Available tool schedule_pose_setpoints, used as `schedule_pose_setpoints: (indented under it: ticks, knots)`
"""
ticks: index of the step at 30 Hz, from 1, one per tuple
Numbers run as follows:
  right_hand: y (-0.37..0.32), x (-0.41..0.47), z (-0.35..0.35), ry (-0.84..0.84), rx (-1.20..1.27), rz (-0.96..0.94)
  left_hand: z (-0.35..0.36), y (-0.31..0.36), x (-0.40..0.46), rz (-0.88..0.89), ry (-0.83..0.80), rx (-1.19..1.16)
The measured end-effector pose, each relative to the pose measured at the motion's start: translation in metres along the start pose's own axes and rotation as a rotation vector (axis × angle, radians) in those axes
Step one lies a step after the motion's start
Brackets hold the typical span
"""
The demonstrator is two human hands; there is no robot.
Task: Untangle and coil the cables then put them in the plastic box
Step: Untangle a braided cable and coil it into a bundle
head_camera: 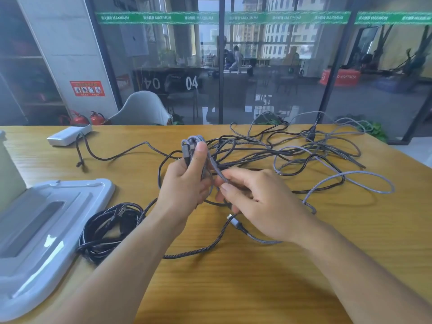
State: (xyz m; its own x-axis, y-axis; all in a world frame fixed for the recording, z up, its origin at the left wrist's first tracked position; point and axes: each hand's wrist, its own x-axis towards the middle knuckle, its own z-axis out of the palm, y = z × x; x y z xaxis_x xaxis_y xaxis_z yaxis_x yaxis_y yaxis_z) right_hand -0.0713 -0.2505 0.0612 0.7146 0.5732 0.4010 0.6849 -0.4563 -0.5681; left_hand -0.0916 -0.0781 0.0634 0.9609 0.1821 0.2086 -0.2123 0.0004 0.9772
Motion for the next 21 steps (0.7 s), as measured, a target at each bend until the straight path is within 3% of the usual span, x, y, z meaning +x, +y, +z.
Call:
schedule_pose_setpoints:
  ticks: [5, 8, 11, 21]
  knots:
    - [0.003, 0.002, 0.006, 0.063, -0.240, 0.031, -0.019, 0.004, 0.011, 0.059, 0.156, -0.114]
    - [-0.003, -0.002, 0.010, -0.118, -0.043, -0.041, -0.020, 0.003, 0.011, 0.067, 0.183, -0.116]
    - [-0.009, -0.005, 0.017, -0.320, 0.145, -0.005, -0.012, 0.003, 0.007, 0.071, 0.106, -0.142]
    - [0.002, 0.001, 0.023, -0.373, 0.143, -0.020, -0.009, 0.010, -0.002, 0.015, -0.183, -0.196]
